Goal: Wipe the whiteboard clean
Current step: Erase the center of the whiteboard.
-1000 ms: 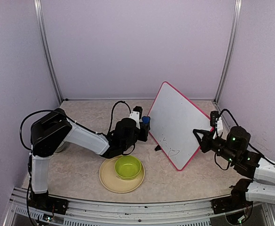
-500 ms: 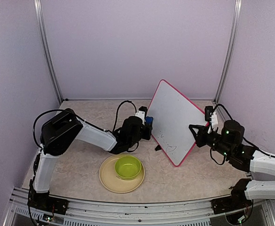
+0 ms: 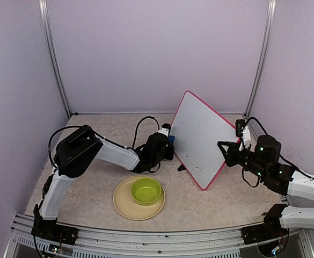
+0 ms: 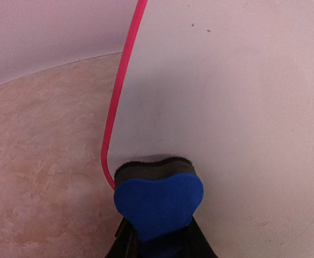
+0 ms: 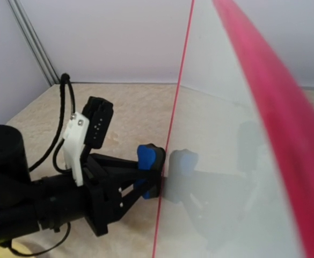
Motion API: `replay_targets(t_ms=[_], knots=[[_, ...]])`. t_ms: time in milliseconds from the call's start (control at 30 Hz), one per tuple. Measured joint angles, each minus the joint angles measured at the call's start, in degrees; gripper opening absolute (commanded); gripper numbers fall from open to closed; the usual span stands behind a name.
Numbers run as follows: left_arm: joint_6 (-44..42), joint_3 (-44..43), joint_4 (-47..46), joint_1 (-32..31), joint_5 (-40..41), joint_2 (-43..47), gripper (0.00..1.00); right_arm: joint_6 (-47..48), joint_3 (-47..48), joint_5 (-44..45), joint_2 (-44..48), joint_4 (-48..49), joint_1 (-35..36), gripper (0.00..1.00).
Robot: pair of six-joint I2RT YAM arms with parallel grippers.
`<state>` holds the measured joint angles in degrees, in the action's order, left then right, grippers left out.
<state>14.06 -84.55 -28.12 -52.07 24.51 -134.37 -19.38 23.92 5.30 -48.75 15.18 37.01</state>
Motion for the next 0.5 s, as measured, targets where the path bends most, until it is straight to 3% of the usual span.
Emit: replay_targets(t_ms=[500], knots=[[0.63, 1.6, -0.52, 0.02, -0.31, 0.09, 0.0, -2.19, 0.0, -0.55, 7.02, -8.02, 0.0, 0.0]])
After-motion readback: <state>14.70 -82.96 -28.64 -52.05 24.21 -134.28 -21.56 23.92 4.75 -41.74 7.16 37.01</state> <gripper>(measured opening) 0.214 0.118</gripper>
